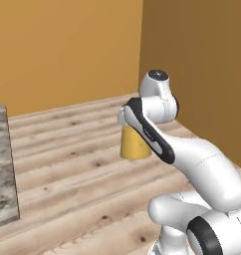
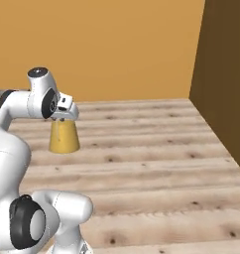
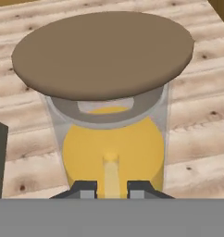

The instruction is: There is a tray on the dining counter. Grab the cup, mug, and pitcher and place them on the tray. The pitcher may be placed next to the tray if it cannot fit the tray.

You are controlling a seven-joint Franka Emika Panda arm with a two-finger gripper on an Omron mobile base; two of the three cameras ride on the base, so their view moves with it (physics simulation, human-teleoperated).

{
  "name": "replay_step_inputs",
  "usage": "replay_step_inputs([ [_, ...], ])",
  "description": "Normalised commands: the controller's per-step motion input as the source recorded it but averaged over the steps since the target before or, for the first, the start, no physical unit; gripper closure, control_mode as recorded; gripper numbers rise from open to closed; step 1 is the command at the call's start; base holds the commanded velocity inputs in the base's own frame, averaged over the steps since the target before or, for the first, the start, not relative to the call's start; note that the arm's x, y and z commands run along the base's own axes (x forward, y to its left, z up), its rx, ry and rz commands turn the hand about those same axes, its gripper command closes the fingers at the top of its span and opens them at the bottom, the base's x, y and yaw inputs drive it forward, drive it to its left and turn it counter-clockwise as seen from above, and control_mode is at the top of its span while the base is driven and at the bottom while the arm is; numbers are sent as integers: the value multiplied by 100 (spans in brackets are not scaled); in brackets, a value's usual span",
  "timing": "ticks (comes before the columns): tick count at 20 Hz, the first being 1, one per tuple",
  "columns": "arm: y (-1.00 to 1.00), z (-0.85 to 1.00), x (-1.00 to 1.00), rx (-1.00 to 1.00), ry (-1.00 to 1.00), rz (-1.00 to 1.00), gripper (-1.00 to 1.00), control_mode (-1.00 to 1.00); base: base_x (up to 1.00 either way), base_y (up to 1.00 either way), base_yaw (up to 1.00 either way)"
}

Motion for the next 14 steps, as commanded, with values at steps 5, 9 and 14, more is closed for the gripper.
replay_step_inputs([
  [5,0,0,0,0,0,0,100,100,89,-75,16],
  [9,0,0,0,0,0,0,100,100,100,-52,11],
  [14,0,0,0,0,0,0,100,100,100,-29,6],
])
